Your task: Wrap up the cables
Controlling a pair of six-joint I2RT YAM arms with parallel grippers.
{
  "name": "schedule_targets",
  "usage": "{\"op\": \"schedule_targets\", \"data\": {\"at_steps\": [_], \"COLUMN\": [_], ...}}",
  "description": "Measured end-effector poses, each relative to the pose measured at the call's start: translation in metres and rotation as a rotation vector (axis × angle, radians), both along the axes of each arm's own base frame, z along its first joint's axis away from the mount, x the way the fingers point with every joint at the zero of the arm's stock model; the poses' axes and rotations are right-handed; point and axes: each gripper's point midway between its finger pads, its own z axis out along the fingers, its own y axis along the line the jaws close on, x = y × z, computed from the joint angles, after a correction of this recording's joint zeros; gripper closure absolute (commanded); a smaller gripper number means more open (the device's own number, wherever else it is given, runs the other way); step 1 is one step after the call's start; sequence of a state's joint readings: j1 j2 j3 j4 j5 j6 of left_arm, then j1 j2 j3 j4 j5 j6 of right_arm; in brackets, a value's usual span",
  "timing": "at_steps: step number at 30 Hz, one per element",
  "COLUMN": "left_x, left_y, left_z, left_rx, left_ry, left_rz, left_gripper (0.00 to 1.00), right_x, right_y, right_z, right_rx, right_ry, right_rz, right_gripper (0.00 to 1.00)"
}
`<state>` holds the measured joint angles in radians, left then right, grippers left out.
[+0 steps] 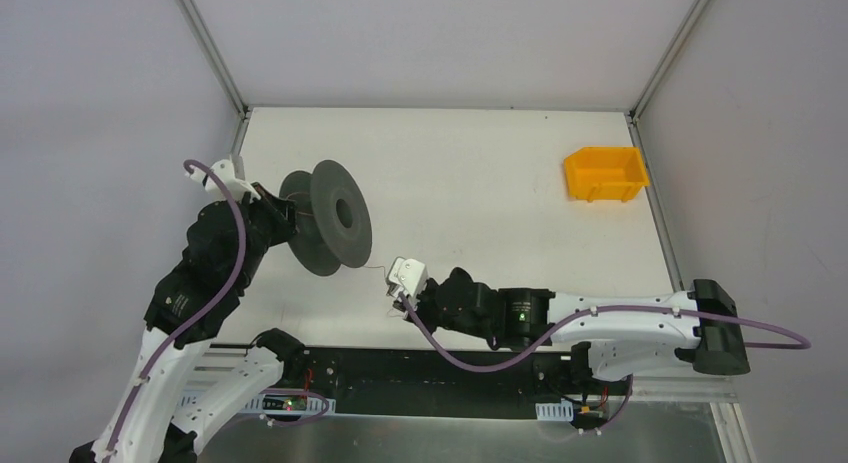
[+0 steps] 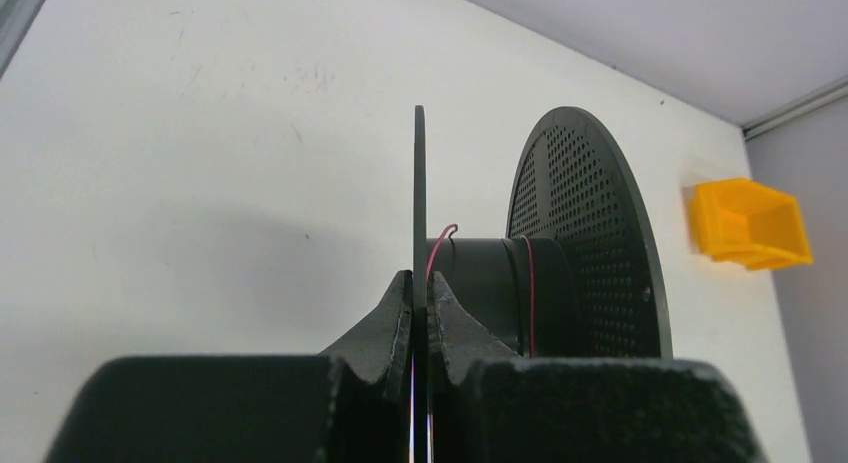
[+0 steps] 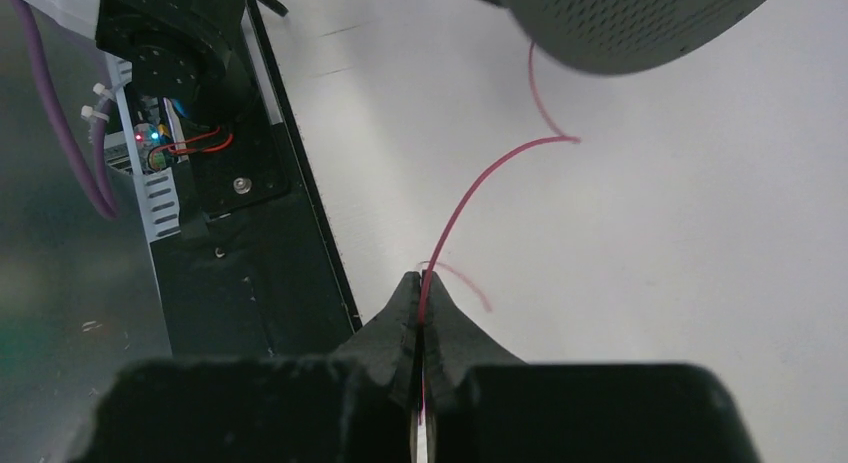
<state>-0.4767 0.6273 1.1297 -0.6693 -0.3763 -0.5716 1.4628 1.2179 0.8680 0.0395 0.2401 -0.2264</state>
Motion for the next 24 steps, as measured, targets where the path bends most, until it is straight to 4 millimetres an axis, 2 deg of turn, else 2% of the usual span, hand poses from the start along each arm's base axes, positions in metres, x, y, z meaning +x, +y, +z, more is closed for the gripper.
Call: {"op": "schedule_targets", "data": {"at_steps": [4,10,15,20,24], "left_x": [0.008,0.015,0.011,0.007,0.002], "left_y": [-0.006,-0.019,-0.029,-0.037,-0.039], "left_z": [-0.017,-0.055,-0.071,-0.081,-0.088], "left_rx": [0.093,0.198,0.248,0.295,0.341], "left_ry": [0.060,0.183,0.232,0.268,0.289], "left_rz": [-0.041,-0.128,-0.228,-0.318,-0.375], "left_gripper": [1.00,1.00,1.00,1.00,1.00], "right_x": [0.003,0.014,0.027,0.053,0.067], "right_y": [0.002,0.011,0.021,0.023,0.027], "right_z": [0.029,0.069,0.089,0.108,0.117], "right_rx": [-0.006,0.019,0.022,0.038,0.052], "right_ry": [-0.073,-0.183,-0.251,-0.283,-0.285], "right_rz": [0.007,0.014,0.019,-0.015,-0.030], "right_gripper": [1.00,1.00,1.00,1.00,1.00]}}
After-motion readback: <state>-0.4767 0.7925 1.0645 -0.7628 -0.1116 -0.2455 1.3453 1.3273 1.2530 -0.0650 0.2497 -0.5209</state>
